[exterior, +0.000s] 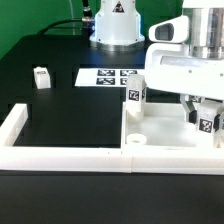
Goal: Assemble square table
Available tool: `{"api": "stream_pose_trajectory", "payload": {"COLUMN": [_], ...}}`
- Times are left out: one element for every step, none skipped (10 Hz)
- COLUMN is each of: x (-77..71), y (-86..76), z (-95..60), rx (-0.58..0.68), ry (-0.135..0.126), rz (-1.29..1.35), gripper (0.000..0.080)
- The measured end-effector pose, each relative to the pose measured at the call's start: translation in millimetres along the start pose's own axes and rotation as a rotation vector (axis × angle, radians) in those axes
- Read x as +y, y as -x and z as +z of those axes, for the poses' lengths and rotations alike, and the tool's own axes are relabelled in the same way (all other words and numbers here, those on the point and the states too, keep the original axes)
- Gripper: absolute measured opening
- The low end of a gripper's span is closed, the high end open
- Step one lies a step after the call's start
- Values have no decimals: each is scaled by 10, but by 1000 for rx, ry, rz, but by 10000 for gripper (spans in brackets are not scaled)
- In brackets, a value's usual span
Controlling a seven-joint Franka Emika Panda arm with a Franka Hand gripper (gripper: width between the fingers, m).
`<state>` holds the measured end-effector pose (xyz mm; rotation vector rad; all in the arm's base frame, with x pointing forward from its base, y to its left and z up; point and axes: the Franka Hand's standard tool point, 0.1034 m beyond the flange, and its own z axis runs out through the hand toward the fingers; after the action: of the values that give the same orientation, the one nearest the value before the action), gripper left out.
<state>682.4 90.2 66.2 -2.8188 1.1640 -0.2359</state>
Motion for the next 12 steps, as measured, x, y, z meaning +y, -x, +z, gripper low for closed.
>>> {"api": "stream_pose_trajectory", "payload": {"x": [1, 3, 18, 36, 60, 80, 84, 86, 89, 96, 119, 134], "y": [11, 41, 49, 53, 65, 82, 80, 77, 74, 74, 70, 82], "z": [0, -6, -2, 7, 9, 7, 4, 5, 7, 7, 5, -2], "rx": [-5, -24, -35, -37, -50, -46, -41, -46, -45, -46, -46, -56], "ry": [4, 26, 48, 53, 41, 24, 17, 16, 20, 23, 35, 59], "rz": [108, 288, 496, 694, 910, 1064, 1106, 1144, 1215, 1236, 1280, 1273], "gripper": [284, 284, 284, 284, 284, 284, 287, 291, 294, 294, 295, 295]}}
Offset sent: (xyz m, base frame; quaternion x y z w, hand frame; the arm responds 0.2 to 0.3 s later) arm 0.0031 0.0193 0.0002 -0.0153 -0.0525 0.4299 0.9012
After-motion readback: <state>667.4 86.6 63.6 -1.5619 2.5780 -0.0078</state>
